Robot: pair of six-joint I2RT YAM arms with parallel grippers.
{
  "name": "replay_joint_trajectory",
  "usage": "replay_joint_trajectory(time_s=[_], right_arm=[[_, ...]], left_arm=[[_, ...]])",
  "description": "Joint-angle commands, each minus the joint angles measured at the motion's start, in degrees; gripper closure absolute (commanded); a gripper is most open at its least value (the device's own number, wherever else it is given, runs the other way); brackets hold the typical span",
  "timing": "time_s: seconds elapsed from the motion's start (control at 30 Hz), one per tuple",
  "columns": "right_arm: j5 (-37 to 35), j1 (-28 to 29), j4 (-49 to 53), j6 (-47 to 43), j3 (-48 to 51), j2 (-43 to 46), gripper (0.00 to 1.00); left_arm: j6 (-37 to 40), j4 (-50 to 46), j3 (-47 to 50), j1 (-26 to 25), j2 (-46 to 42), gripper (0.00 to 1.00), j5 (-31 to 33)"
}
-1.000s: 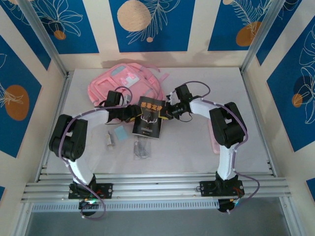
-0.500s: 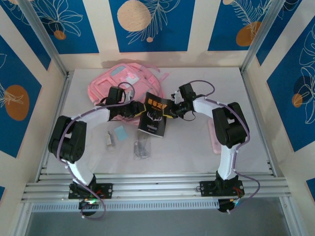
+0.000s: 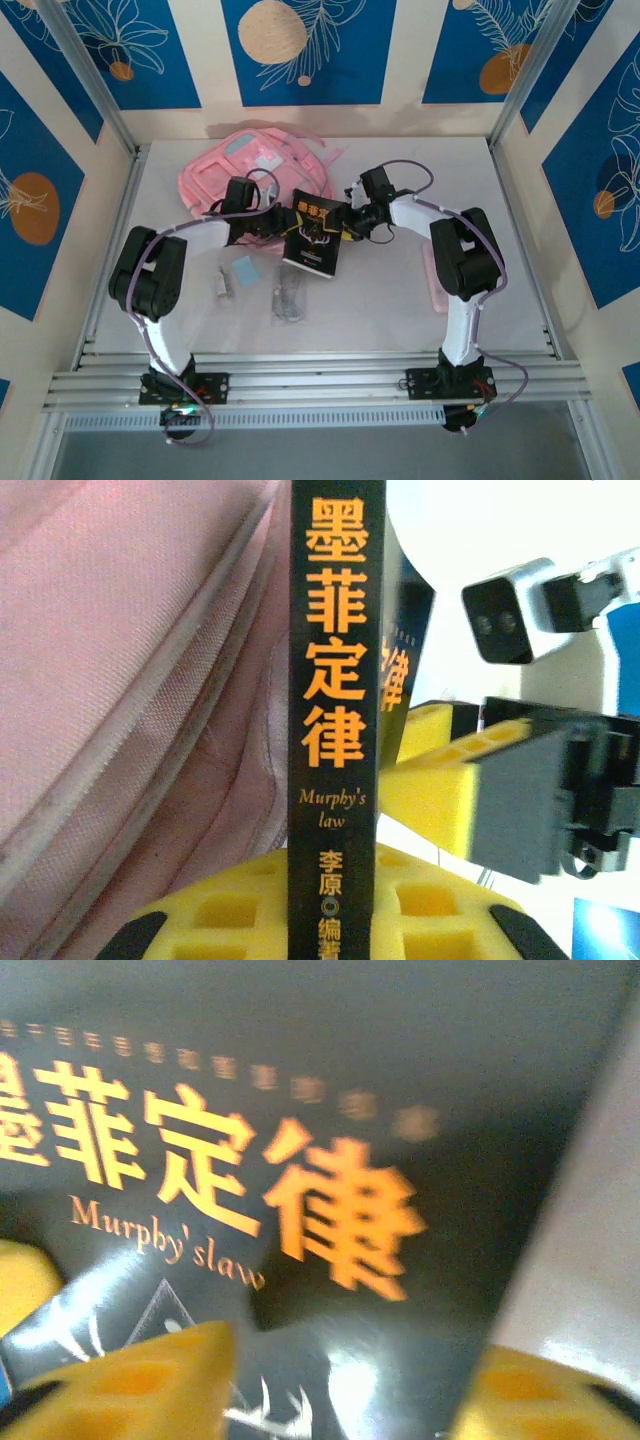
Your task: Pack books, pencil case, and school supplies into a backpack
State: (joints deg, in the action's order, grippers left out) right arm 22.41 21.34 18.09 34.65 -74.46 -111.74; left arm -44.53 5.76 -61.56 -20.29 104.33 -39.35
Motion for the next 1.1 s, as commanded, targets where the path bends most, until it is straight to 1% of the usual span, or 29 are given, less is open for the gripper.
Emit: replay_joint_trajectory(time_s=[0.0, 0.03, 0.1, 0.13, 0.17, 0.23, 0.3, 0.33, 0.43, 0.47, 0.5, 0.6, 0.67, 0.77, 0.8, 0.9, 1.0, 1.07], right_arm=[[-6.33, -0.07, 5.12, 2.23, 1.78, 9.20, 0.15], [-9.55, -0.07, 6.61, 3.87, 3.01, 12.41, 0.09], [-13.68, 0.25, 7.99, 7.44, 5.07, 17.11, 0.07], [-15.36, 0.65, 7.46, 10.46, 6.97, 20.46, 0.04], [-15.57, 0.99, 6.14, 12.84, 8.62, 22.70, 0.03], [-14.86, 1.97, 1.53, 18.36, 12.45, 26.91, 0.02], [-13.80, 3.59, -5.47, 24.85, 16.44, 30.00, 0.00], [-13.52, 4.37, -9.13, 27.44, 17.98, 30.99, 0.00], [-18.58, 8.35, -20.80, 33.03, 22.29, 32.87, 0.00], [-20.47, 9.84, -24.35, 34.27, 23.07, 32.74, 0.00], [-20.90, 10.57, -26.19, 35.13, 23.30, 32.36, 0.00], [-19.33, 12.93, -35.57, 38.90, 23.69, 28.70, 0.00], [-18.43, 13.99, -40.75, 41.98, 23.66, 25.51, 0.00], [-17.58, 15.27, -51.66, 46.08, 24.04, 20.90, 0.01], [-17.02, 15.60, -53.70, 46.42, 23.57, 19.58, 0.02], [-14.69, 16.68, -55.99, 45.66, 20.84, 16.95, 0.03], [-16.01, 17.15, -58.06, 46.31, 20.77, 16.14, 0.03], [-18.20, 16.59, -59.52, 47.28, 21.53, 16.04, 0.04]], left_arm=[[2.51, -4.63, -4.33, -0.50, -6.21, 1.00, 3.93], [1.63, -4.35, -4.74, -0.38, -7.09, 1.00, 5.41], [-1.37, -1.06, -5.09, -0.19, -8.19, 1.00, 8.52], [-3.20, 1.27, -5.23, -0.19, -8.59, 1.00, 10.10], [-4.73, 3.80, -5.33, -0.19, -8.91, 1.00, 11.57], [-8.03, 8.69, -5.28, -0.16, -9.19, 1.00, 14.82], [-11.10, 13.03, -5.09, -0.27, -9.32, 1.00, 18.42], [-12.80, 14.69, -4.84, -0.35, -9.48, 1.00, 21.29], [-16.78, 20.63, -2.34, -1.25, -10.42, 1.00, 28.61], [-17.97, 22.79, -0.93, -1.61, -10.92, 1.00, 31.01], [-18.87, 24.54, 0.25, -1.99, -11.57, 1.00, 33.31], [-20.77, 29.62, 4.64, -3.31, -14.02, 1.00, 39.43], [-22.22, 32.86, 7.15, -4.10, -15.08, 1.00, 41.57], [-25.25, 37.05, 10.19, -4.78, -15.83, 1.00, 42.52], [-26.81, 38.19, 11.08, -4.84, -15.98, 1.00, 42.30], [-29.43, 41.08, 13.30, -5.01, -16.91, 1.00, 41.97], [-30.85, 43.50, 15.46, -5.28, -18.26, 1.00, 42.85], [-31.63, 44.16, 16.60, -5.54, -18.99, 1.00, 42.80]])
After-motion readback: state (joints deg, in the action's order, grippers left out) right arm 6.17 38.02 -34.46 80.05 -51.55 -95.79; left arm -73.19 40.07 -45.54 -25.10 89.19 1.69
